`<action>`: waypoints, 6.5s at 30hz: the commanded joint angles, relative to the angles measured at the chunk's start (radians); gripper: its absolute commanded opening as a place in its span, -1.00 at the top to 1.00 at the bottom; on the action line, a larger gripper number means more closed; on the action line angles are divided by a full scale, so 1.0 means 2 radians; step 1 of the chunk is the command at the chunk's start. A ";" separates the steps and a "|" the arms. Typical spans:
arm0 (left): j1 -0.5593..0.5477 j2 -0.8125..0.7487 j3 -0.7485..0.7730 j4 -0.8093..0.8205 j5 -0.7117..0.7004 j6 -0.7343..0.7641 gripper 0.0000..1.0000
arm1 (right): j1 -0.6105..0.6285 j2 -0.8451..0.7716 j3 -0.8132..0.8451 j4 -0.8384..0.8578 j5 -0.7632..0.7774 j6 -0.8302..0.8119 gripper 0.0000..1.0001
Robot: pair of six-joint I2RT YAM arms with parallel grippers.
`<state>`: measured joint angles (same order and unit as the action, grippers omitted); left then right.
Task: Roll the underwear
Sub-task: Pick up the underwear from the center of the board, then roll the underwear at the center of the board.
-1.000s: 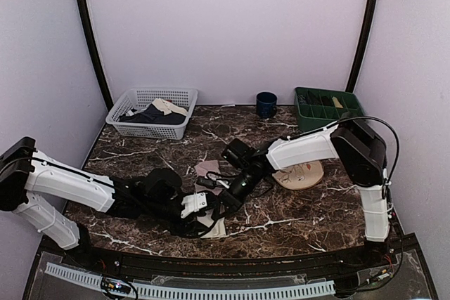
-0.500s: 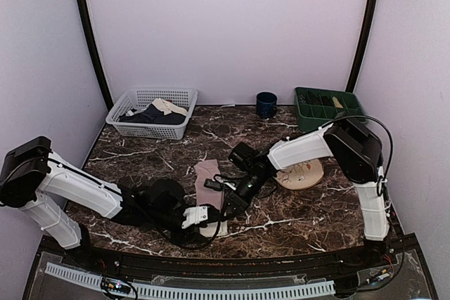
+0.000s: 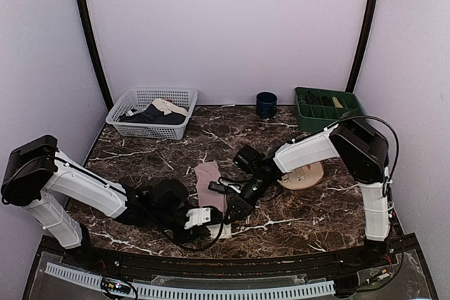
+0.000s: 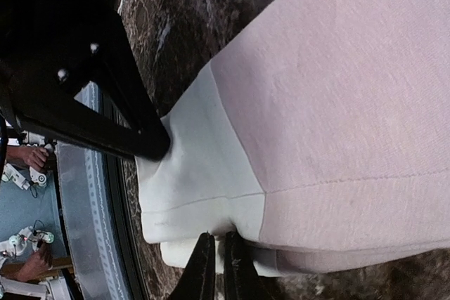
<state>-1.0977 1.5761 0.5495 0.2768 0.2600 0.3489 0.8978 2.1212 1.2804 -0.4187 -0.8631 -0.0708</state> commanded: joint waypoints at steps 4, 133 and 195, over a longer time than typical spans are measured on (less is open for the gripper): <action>-0.003 -0.038 -0.003 -0.074 0.036 -0.006 1.00 | 0.005 -0.067 -0.032 -0.017 0.032 0.024 0.85; 0.083 0.033 0.065 -0.092 0.160 -0.039 0.99 | -0.016 -0.198 -0.165 0.198 0.114 0.053 0.33; 0.231 -0.310 -0.006 -0.092 0.050 -0.184 -0.98 | 0.006 -0.015 -0.125 0.221 -0.072 0.101 1.00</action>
<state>-0.6193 0.9455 0.5594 0.0566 0.3237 -0.0711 0.9329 2.0342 1.0172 0.0563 -0.9405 0.1020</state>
